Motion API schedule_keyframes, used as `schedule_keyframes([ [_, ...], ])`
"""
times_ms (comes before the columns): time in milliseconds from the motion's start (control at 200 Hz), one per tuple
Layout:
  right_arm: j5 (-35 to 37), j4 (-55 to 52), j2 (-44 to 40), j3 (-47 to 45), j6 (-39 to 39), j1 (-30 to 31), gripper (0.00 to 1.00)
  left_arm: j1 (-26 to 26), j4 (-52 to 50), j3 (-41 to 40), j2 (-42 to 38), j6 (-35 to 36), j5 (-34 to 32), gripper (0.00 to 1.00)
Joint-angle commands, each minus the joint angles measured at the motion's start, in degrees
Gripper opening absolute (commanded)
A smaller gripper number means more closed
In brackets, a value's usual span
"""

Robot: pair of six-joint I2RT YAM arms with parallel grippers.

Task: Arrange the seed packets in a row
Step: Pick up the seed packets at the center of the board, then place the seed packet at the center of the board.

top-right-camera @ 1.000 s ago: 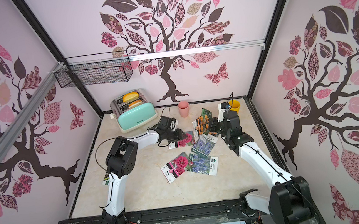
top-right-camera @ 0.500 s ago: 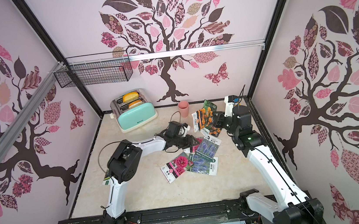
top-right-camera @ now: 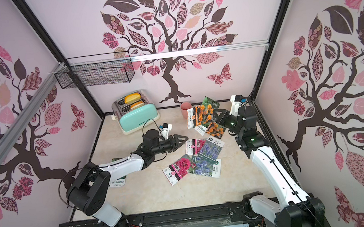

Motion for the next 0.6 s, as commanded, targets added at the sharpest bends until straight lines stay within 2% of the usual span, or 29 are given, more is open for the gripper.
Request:
schedule_keyframes([
  [0, 0.3, 6.6, 0.7, -1.3, 6.8, -0.5, 0.00, -2.7, 9.4, -2.2, -2.4, -8.9, -5.4, 0.57],
  [120, 0.3, 9.4, 1.0, -3.3, 9.4, -0.5, 0.00, -4.9, 17.2, -3.3, -2.2, -14.5, -8.8, 0.57],
  [285, 1.2, 10.8, 0.5, -4.9, 10.6, -0.5, 0.00, -6.0, 23.8, -1.2, 1.1, -17.7, -11.1, 0.56],
  [595, 1.6, 11.4, 0.3, -4.7, 11.3, -0.5, 0.00, -9.1, 28.2, 8.3, 10.6, -20.3, -10.8, 0.52],
])
